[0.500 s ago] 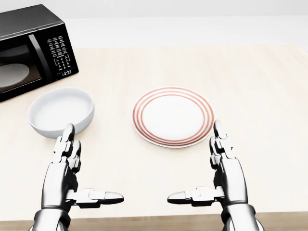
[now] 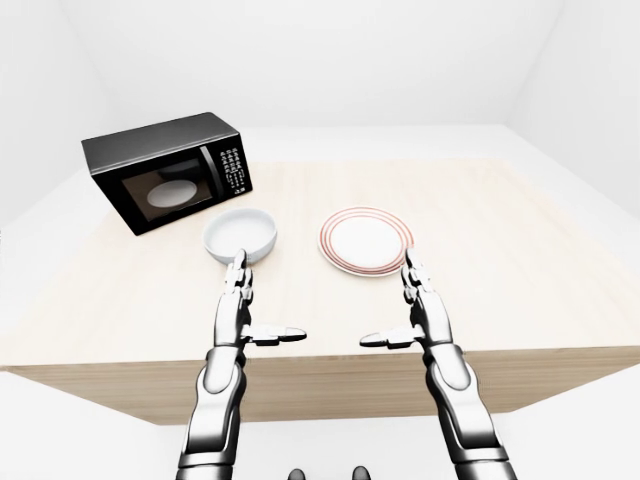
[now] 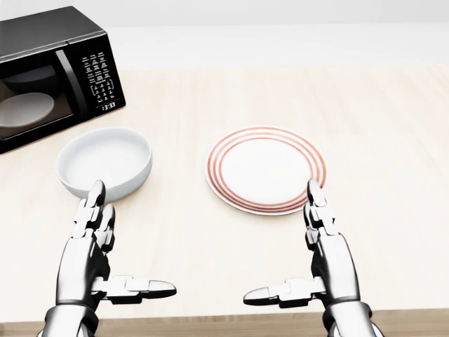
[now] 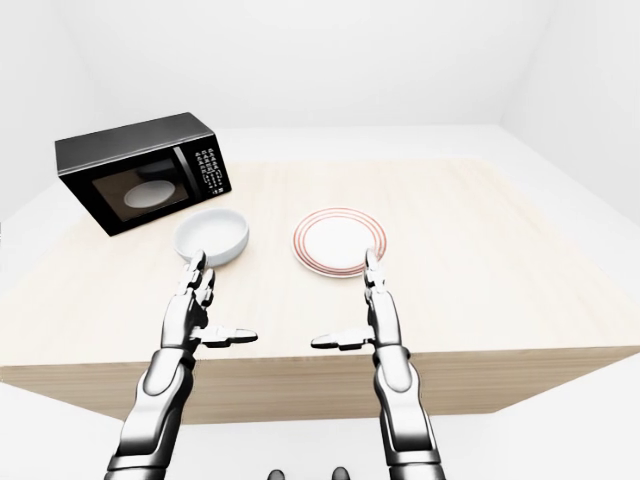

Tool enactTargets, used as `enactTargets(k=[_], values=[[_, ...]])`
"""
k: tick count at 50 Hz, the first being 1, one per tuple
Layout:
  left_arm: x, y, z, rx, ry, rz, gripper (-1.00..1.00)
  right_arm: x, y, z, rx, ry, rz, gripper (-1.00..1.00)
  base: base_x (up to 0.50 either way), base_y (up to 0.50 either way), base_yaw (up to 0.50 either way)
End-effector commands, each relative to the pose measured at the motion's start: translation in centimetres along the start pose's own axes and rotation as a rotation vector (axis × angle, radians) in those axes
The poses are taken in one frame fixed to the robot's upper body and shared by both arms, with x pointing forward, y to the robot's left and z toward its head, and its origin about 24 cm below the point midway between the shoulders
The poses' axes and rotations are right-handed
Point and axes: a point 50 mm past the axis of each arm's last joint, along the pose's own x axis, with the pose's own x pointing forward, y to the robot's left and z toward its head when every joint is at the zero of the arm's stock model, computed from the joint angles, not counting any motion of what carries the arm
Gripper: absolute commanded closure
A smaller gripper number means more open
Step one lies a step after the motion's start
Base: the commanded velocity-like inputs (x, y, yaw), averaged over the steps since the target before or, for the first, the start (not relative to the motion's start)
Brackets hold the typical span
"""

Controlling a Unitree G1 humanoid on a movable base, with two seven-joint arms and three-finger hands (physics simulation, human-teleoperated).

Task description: Pick up the white bowl and put it on the plate.

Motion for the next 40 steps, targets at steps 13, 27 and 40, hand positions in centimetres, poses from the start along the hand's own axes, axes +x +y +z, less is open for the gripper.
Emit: enactTargets(k=[13, 27, 40], values=[[0.0, 0.13, 0.02, 0.004, 0.0, 0.002, -1.0, -0.03, 0.41, -0.14, -0.03, 0.004, 0.009, -1.0, 0.0, 0.4, 0.0], [-0.03, 0.14, 0.04, 0.004, 0.0, 0.002, -1.0, -0.01, 0.51, -0.26, -0.031, 0.005, 0.011, -1.0, 0.0, 0.4, 0.0], [-0.03, 0.14, 0.04, 0.004, 0.0, 0.002, -1.0, -0.01, 0.59, -0.27, -0.032, 0.006, 0.015, -1.0, 0.0, 0.4, 0.0]])
